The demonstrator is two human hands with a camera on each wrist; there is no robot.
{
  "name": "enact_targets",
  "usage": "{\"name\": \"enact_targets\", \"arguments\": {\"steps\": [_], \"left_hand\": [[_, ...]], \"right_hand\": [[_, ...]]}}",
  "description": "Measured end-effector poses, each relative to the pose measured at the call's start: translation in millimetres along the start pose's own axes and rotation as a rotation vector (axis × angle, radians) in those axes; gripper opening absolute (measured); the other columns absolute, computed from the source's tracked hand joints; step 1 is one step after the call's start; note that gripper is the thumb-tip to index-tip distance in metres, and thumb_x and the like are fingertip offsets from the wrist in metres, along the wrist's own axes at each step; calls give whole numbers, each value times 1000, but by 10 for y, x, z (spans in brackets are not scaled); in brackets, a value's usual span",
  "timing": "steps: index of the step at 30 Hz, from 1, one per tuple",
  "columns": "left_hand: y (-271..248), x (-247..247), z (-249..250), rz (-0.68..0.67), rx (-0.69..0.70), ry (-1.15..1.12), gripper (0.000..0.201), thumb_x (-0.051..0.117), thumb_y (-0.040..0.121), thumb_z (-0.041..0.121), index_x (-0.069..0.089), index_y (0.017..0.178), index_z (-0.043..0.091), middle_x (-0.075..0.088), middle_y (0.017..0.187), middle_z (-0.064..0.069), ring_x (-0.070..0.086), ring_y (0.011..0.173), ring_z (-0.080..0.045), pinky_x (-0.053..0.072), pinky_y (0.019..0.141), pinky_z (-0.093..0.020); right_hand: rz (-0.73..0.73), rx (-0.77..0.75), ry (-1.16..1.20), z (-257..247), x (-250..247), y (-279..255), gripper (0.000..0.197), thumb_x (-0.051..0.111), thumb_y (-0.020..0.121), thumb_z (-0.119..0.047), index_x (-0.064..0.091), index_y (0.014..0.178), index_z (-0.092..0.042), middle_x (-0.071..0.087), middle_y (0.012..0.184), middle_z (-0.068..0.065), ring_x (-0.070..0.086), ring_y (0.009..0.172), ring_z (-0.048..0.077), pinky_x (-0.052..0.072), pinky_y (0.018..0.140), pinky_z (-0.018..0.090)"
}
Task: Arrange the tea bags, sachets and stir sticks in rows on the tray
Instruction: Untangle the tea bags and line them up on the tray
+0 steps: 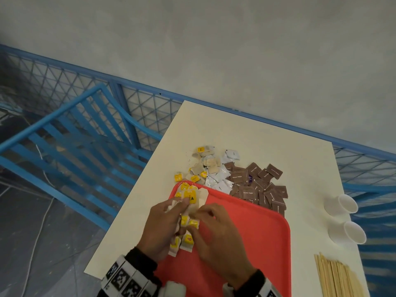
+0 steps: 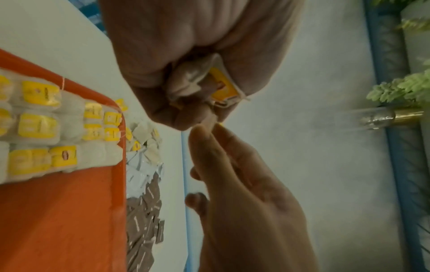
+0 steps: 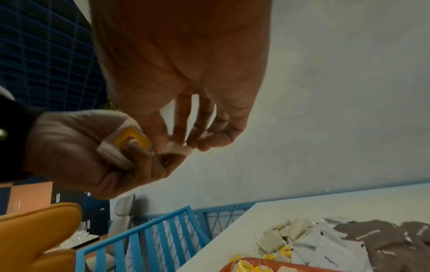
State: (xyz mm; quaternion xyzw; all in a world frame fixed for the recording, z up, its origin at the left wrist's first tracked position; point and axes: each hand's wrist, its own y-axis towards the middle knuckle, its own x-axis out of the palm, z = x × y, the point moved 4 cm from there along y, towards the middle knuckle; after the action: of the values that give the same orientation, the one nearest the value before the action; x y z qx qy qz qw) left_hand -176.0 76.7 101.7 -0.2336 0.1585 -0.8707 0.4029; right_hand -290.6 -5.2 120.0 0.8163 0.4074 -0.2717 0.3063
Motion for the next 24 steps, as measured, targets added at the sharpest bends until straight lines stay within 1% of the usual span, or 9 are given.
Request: {"name": "enact_targets", "arguments": {"steps": [2, 5, 7, 10, 12, 16, 18, 20, 24], "left_hand": [[2, -73, 86, -42, 33, 20, 21, 72, 87, 29, 69, 85, 8, 49, 57, -1, 41, 46, -13, 35, 48, -23], [-35, -127, 202, -164, 143, 183, 28, 73, 85, 35, 71, 84, 7, 52, 64, -4, 44, 50, -14, 38, 50, -25], [-86, -106, 257, -234, 192, 300, 21, 69, 88, 33, 73, 81, 14, 54, 65, -2, 43, 52, -17, 39, 50, -27], [-133, -72, 333, -284, 246, 409, 14, 70, 91, 25, 74, 81, 16, 62, 69, -3, 50, 58, -16, 43, 56, -28], [-137, -89, 360, -255, 282, 460, 15, 71, 89, 27, 74, 82, 14, 65, 74, -9, 57, 64, -15, 47, 62, -31], [-143, -153, 324, -236, 231, 441, 15, 73, 87, 28, 72, 79, 15, 60, 68, -11, 52, 56, -17, 43, 53, -27], [-132, -228, 252, -233, 190, 476, 13, 72, 88, 25, 75, 81, 14, 68, 73, -10, 61, 63, -10, 48, 58, -23], [-127, -368, 176, -166, 157, 521, 12, 71, 89, 21, 76, 80, 15, 72, 74, 0, 60, 59, 1, 44, 54, -13], [-119, -730, -4, -10, 38, 512, 13, 69, 91, 20, 76, 82, 13, 73, 80, -5, 52, 46, 0, 33, 38, -11]], "right_hand": [[77, 52, 125, -24, -127, 18, 14, 69, 86, -38, 72, 94, -26, 61, 98, -12, 59, 89, 3, 45, 76, 13], [193, 288, 348, 73, -285, 139, 16, 76, 83, -34, 72, 98, -30, 66, 89, -10, 61, 75, 11, 44, 65, 15], [116, 369, 503, 86, -281, 229, 17, 78, 82, -25, 74, 98, -28, 68, 89, -7, 60, 73, 11, 44, 64, 16], [70, 319, 575, 20, -287, 330, 7, 76, 84, -15, 76, 86, -22, 72, 83, -3, 61, 72, 16, 42, 61, 16], [112, 322, 633, 17, -305, 341, 8, 76, 84, -14, 75, 86, -22, 72, 82, -1, 62, 71, 17, 43, 60, 16], [18, 314, 643, -8, -210, 256, 6, 74, 86, -13, 76, 91, -14, 73, 80, 2, 61, 68, 10, 46, 63, 19], [12, 342, 637, 60, -141, 177, 4, 73, 86, -11, 76, 87, -13, 70, 73, -1, 56, 65, 4, 44, 62, 17], [-17, 423, 617, 207, -39, 87, 8, 73, 85, -8, 75, 82, -15, 65, 64, -10, 51, 61, 0, 41, 60, 13], [-278, 576, 344, 637, 450, -286, 32, 71, 87, -13, 62, 58, -25, 54, 52, -14, 44, 51, -3, 34, 54, 18]]}}
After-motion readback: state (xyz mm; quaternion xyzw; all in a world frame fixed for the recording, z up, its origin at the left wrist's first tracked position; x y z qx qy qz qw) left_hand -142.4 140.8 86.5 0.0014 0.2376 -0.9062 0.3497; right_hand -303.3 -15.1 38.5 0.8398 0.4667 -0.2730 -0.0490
